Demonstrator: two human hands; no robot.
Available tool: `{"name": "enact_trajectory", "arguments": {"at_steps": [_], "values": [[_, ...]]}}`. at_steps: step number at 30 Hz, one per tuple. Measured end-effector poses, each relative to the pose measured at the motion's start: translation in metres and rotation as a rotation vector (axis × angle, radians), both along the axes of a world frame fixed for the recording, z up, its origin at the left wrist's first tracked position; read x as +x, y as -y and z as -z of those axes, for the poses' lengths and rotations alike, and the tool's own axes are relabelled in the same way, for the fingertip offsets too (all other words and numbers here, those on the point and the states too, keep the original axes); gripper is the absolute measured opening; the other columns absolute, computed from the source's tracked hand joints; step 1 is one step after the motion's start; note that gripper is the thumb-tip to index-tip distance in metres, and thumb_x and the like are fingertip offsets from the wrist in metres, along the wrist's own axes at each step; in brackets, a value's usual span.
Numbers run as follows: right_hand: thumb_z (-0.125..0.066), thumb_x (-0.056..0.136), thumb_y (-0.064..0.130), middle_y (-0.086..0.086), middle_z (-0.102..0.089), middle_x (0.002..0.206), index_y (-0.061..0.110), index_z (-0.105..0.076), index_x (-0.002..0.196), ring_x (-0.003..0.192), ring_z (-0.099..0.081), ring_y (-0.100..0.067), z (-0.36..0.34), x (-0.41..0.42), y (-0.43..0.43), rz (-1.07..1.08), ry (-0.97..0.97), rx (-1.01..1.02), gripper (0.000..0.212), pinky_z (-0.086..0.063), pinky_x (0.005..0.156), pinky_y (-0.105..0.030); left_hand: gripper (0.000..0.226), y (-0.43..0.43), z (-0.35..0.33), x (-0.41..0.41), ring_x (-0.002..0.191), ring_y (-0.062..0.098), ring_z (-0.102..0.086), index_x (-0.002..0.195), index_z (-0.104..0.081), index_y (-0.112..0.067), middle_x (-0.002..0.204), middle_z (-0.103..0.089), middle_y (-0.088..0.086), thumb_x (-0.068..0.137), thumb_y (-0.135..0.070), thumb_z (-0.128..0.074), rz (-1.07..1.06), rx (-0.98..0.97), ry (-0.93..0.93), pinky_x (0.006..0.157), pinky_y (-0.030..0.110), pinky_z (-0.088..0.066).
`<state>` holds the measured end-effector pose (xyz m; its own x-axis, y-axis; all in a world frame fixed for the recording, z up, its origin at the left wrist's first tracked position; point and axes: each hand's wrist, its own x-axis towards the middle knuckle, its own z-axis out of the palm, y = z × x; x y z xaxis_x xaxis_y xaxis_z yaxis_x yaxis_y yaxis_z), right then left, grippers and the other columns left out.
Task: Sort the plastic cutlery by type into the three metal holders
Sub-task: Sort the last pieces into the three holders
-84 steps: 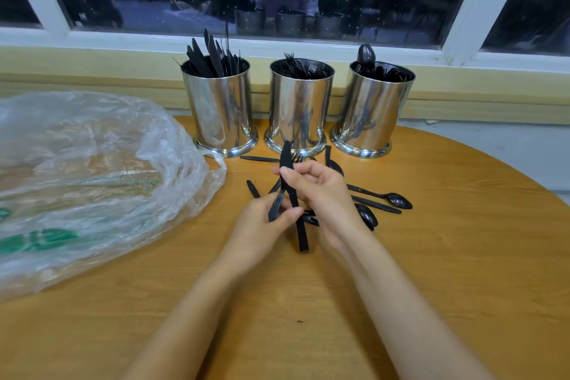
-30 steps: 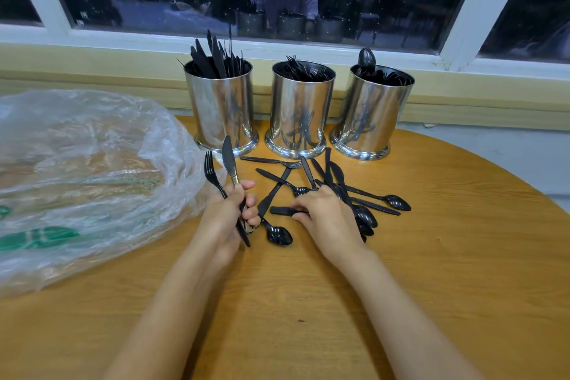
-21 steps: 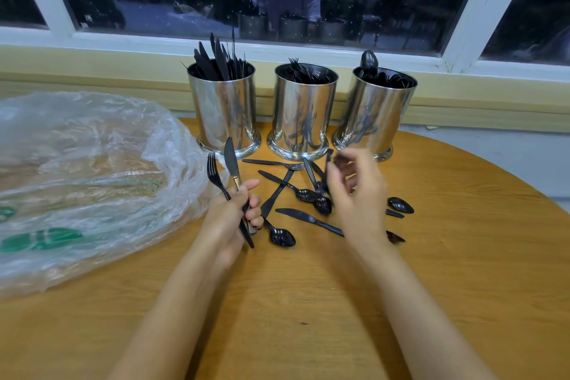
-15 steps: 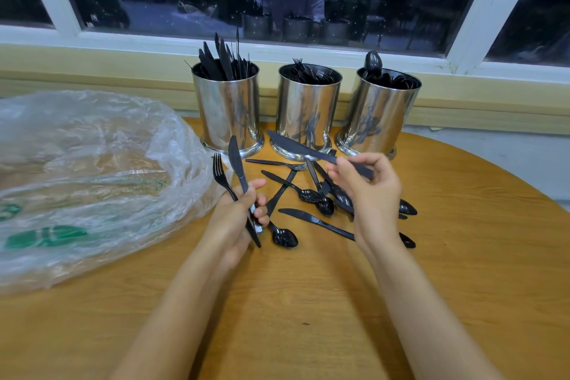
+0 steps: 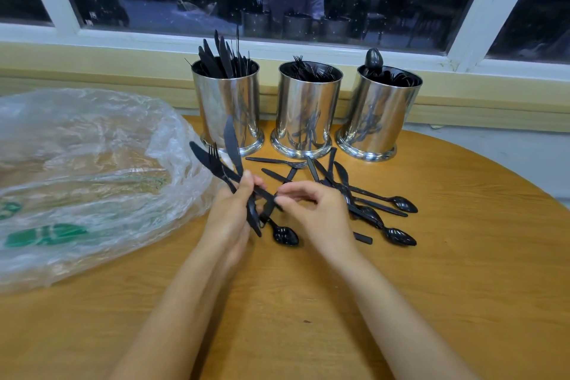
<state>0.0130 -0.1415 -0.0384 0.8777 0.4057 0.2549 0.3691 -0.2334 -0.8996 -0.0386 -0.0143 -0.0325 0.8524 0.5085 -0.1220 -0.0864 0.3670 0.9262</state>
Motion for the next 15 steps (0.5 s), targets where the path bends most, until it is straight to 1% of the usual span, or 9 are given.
{"name": "enact_trajectory", "arguments": {"at_steps": [2,3,4,6,7,8,10,13,15], "values": [[-0.072,0.086,0.021,0.018,-0.068,0.086,0.023,-0.075,0.098,0.080,-0.060,0.004,0.000,0.014,0.013,0.085,0.095,-0.209,0.013,-0.048,0.076,-0.012,0.032,-0.004,-0.001,0.001,0.075,0.011,-0.063,0.081,-0.056,-0.012,0.082,-0.065,0.002,0.105,-0.026,-0.041,-0.041,-0.001,-0.002,0.066,0.025,-0.051],[-0.071,0.087,0.023,0.017,-0.068,0.088,0.025,-0.074,0.100,0.080,-0.059,0.003,0.001,0.020,0.019,0.109,0.126,-0.330,0.014,-0.050,0.077,-0.017,0.032,-0.005,-0.002,0.001,0.076,0.013,-0.065,0.082,-0.054,-0.011,0.082,-0.066,0.003,0.106,-0.025,-0.039,-0.039,-0.038,0.012,0.069,0.027,-0.054],[-0.070,0.087,0.025,0.014,-0.068,0.091,0.026,-0.073,0.103,0.082,-0.059,0.001,0.002,0.024,0.024,0.112,0.142,-0.461,0.016,-0.053,0.079,-0.023,0.030,-0.006,-0.002,0.001,0.068,0.013,-0.064,0.085,-0.053,-0.009,0.078,-0.065,0.003,0.106,-0.024,-0.038,-0.028,-0.076,0.029,0.067,0.028,-0.055],[-0.068,0.089,0.030,0.009,-0.068,0.104,0.029,-0.069,0.113,0.094,-0.061,-0.007,0.004,0.025,0.027,0.087,0.174,-0.695,0.024,-0.054,0.085,-0.030,0.026,-0.007,-0.002,0.000,0.048,0.008,-0.046,0.095,-0.054,-0.008,0.067,-0.052,0.001,0.107,-0.022,-0.036,-0.005,-0.101,0.040,0.050,0.021,-0.046],[-0.067,0.090,0.031,0.006,-0.066,0.109,0.029,-0.067,0.118,0.100,-0.061,-0.012,0.007,0.023,0.025,0.078,0.205,-0.770,0.028,-0.053,0.086,-0.031,0.024,-0.008,-0.001,0.000,0.044,0.006,-0.037,0.102,-0.054,-0.008,0.063,-0.045,-0.001,0.107,-0.022,-0.035,-0.001,-0.091,0.036,0.044,0.018,-0.038],[-0.067,0.090,0.031,0.003,-0.064,0.112,0.029,-0.065,0.121,0.103,-0.061,-0.015,0.009,0.021,0.023,0.074,0.244,-0.806,0.031,-0.053,0.087,-0.032,0.023,-0.009,0.000,0.000,0.043,0.004,-0.031,0.108,-0.055,-0.009,0.061,-0.041,-0.004,0.107,-0.022,-0.035,0.001,-0.074,0.031,0.040,0.017,-0.032],[-0.066,0.091,0.027,0.002,-0.064,0.110,0.029,-0.062,0.124,0.103,-0.061,-0.017,0.015,0.019,0.018,0.077,0.315,-0.792,0.033,-0.053,0.084,-0.030,0.023,-0.011,0.001,0.000,0.042,0.003,-0.028,0.114,-0.055,-0.011,0.057,-0.038,-0.006,0.107,-0.021,-0.036,0.005,-0.052,0.026,0.039,0.016,-0.028],[-0.061,0.093,0.016,0.004,-0.062,0.097,0.026,-0.060,0.121,0.093,-0.059,-0.014,0.019,0.018,0.016,0.069,0.356,-0.753,0.029,-0.052,0.076,-0.026,0.023,-0.011,0.003,0.001,0.043,0.004,-0.029,0.113,-0.056,-0.010,0.057,-0.040,-0.006,0.107,-0.021,-0.036,0.019,-0.041,0.037,0.040,0.017,-0.029],[-0.056,0.095,0.013,0.003,-0.060,0.098,0.024,-0.060,0.121,0.093,-0.058,-0.014,0.018,0.018,0.016,0.044,0.365,-0.747,0.028,-0.053,0.077,-0.028,0.024,-0.009,0.005,0.001,0.044,0.004,-0.030,0.112,-0.057,-0.010,0.058,-0.041,-0.006,0.107,-0.020,-0.036,0.039,-0.043,0.040,0.041,0.017,-0.030]]}}
